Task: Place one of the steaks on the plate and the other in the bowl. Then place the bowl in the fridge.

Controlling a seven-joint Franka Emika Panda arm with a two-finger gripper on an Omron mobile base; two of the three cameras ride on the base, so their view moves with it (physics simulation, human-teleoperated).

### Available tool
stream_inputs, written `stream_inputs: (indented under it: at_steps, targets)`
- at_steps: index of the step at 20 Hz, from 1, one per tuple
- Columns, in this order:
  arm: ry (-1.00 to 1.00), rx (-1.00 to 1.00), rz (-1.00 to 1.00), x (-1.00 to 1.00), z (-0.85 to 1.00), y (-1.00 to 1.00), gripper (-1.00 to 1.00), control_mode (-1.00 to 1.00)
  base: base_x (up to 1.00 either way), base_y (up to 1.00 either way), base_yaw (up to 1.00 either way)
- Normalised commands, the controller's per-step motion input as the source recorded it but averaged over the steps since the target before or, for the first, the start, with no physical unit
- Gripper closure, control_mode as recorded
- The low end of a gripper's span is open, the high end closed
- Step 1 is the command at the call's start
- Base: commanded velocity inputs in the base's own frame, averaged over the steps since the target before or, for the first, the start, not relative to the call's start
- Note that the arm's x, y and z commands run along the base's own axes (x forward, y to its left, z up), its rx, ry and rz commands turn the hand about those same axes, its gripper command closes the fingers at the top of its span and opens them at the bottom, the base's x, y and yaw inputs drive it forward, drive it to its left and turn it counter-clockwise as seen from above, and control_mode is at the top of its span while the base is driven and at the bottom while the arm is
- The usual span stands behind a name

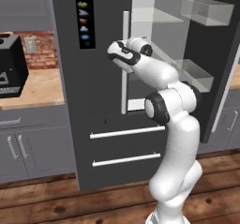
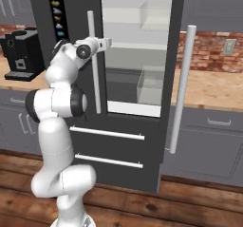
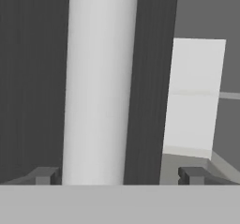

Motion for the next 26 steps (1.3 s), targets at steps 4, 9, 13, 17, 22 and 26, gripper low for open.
stream_inputs:
  at_steps: [4, 9, 13, 17, 22, 26]
  targets:
    - [0.08, 0.00, 0.00, 0.46, 0.00, 0.04, -1.00, -1.00, 0.00, 0.00, 0.00]
    - [0.20, 0.00, -0.06, 0.75, 0.00, 0.31, 1.00, -1.00, 0.00, 0.00, 0.00]
    - [0.29, 0.00, -0.05, 0.74, 0.00, 0.34, 1.00, -1.00, 0.00, 0.00, 0.00]
    - [0.27, 0.00, -0.01, 0.12, -0.03, 0.40, 1.00, -1.00, 0.00, 0.00, 0.00]
    - [0.32, 0.12, 0.02, -0.63, 0.00, 0.66, 1.00, -1.00, 0.00, 0.00, 0.00]
    - [0.26, 0.16, 0.06, -1.00, 0.00, 1.00, 1.00, -1.00, 0.00, 0.00, 0.00]
